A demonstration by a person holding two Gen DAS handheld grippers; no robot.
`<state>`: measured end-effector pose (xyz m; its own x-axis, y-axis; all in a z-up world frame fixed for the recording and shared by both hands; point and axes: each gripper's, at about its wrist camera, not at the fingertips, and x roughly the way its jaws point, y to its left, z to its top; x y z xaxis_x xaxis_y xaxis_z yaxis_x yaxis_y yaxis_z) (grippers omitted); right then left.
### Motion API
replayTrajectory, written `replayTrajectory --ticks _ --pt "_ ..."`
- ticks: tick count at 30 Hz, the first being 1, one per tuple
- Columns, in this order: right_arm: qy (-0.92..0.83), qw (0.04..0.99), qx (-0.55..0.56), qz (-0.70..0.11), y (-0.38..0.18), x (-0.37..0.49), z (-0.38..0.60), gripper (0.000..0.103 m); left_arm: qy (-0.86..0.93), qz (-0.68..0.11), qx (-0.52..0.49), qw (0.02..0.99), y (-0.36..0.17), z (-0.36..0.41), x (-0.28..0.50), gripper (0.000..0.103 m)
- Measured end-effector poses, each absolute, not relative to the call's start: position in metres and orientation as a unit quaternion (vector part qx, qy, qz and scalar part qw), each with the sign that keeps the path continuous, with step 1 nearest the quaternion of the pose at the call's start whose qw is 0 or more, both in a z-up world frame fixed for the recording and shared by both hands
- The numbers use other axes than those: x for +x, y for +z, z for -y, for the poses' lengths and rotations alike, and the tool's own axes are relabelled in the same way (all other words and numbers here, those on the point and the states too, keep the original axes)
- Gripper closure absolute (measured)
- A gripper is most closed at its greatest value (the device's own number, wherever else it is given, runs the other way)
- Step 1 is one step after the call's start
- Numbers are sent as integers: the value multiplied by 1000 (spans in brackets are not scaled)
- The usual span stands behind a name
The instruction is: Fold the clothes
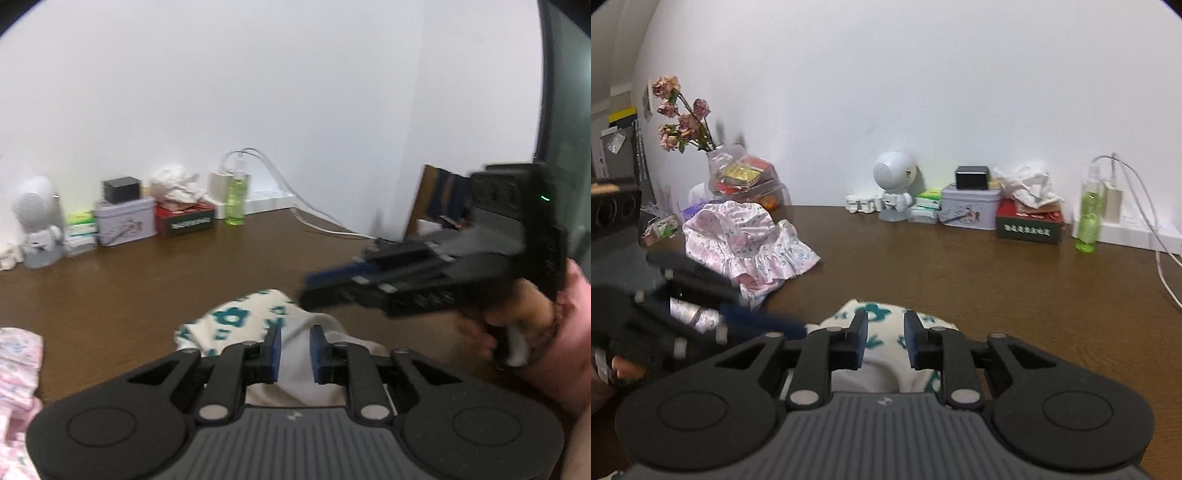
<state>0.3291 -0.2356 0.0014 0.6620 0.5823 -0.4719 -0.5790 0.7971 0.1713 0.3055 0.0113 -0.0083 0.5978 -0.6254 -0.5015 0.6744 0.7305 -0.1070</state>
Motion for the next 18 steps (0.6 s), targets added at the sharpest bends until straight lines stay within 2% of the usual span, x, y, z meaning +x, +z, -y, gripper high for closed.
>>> replayTrajectory --ticks 7,17,18 --pt "311 904 -52 -290 -19 324 218 81 -301 -308 112 896 -35 -1 318 91" --pt "295 906 -79 -292 -30 315 210 79 -296 -306 125 896 -42 -6 319 91" --pt "296 907 -80 -289 -29 314 210 77 -299 -306 120 896 -41 -7 319 87"
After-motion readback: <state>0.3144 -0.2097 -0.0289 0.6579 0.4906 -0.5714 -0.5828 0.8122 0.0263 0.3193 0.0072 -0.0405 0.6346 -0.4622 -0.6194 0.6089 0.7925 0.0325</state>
